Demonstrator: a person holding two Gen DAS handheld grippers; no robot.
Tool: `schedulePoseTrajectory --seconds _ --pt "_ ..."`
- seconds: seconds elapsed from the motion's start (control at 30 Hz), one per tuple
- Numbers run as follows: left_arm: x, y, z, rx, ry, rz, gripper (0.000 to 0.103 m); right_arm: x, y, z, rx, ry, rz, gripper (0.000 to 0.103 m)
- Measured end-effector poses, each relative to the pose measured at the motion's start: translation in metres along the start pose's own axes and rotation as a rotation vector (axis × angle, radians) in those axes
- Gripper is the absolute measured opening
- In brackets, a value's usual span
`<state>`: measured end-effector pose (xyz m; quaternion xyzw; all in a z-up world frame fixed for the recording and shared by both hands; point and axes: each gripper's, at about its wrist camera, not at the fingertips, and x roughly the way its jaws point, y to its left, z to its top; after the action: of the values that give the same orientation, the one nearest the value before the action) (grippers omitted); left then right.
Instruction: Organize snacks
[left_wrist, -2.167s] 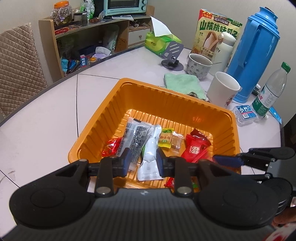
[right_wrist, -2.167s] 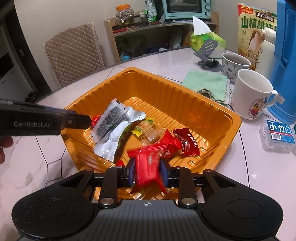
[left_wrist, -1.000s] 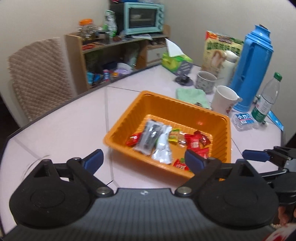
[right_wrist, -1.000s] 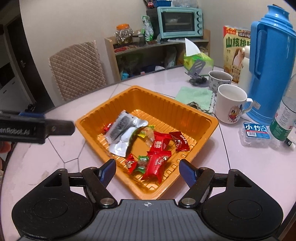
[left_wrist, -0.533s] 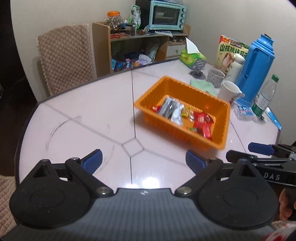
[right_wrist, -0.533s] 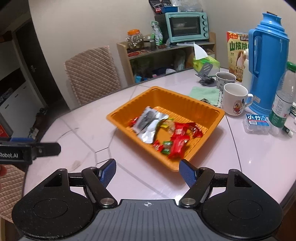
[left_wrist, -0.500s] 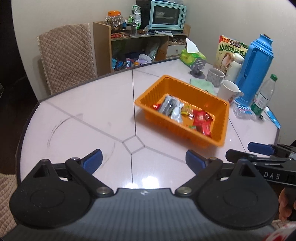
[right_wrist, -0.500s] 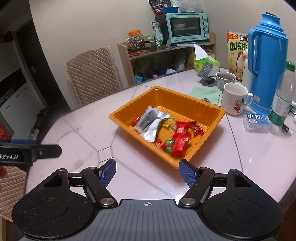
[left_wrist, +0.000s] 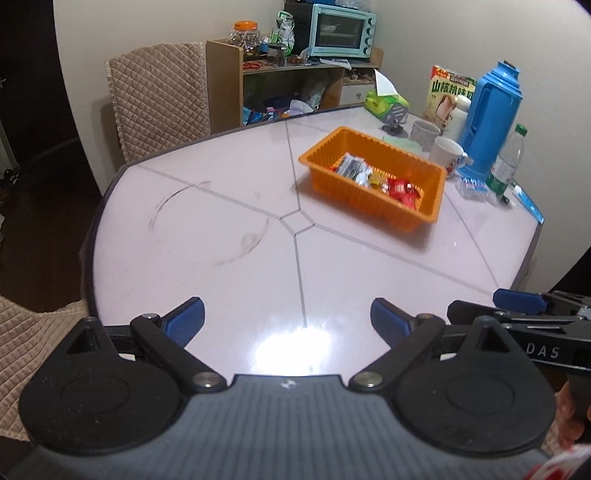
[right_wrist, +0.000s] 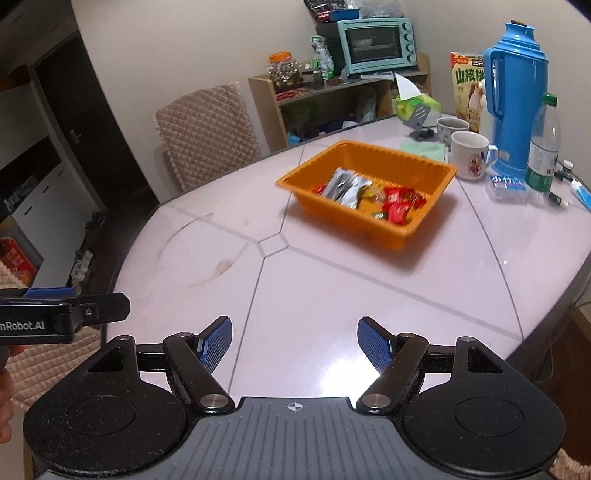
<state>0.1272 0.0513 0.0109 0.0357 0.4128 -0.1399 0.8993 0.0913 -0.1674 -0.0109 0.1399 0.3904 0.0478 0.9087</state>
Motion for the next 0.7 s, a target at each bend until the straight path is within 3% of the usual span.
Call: schedulePoseTrajectory --seconds 0.4,0.7 --pt "-0.038 0.023 -0.058 0.007 0.028 0.015 0.096 -0.033 0.045 -0.050 -0.022 0.020 0.004 0.075" --pt "-0.048 0.026 -0.072 0.006 0.030 0.004 0.096 -0.042 0.056 -0.064 -0.037 0.032 -0.002 0.075"
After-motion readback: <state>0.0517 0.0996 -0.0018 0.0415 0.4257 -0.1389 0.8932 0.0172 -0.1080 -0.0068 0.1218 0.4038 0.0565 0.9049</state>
